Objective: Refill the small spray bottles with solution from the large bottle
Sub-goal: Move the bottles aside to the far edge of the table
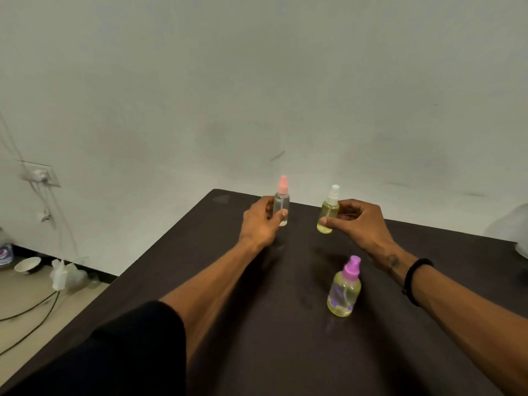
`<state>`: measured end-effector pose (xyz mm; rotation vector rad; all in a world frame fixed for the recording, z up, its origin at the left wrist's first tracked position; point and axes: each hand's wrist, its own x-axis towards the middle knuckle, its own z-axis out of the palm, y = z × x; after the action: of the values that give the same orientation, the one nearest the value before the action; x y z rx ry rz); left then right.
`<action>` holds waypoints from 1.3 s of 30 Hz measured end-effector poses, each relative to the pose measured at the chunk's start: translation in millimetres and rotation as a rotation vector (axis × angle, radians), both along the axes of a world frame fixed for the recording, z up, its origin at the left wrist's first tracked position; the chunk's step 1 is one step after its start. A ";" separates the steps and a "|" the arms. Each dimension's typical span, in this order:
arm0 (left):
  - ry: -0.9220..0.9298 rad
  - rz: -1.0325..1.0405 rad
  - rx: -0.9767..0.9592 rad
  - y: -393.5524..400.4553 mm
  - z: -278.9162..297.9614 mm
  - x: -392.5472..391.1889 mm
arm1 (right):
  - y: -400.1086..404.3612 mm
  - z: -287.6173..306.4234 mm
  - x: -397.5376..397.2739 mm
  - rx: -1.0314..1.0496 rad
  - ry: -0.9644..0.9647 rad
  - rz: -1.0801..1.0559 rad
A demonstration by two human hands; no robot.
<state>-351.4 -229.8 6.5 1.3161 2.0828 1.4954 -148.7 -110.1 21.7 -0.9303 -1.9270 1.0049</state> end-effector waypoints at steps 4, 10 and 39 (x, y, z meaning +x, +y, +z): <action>-0.007 -0.015 -0.025 30.5 -9.7 -28.4 | 25.6 -11.9 -49.1 0.018 -0.042 -0.005; -0.074 0.030 -0.012 70.7 -22.2 -51.7 | 53.3 -24.5 -97.7 0.033 -0.043 -0.070; -0.018 0.223 0.009 128.0 -46.4 -89.4 | 73.3 -35.1 -163.1 0.134 -0.144 -0.147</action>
<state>-440.8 -101.8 -39.9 1.0977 2.2758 1.5978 -311.8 -36.8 -13.4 -1.0736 -1.9845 0.7319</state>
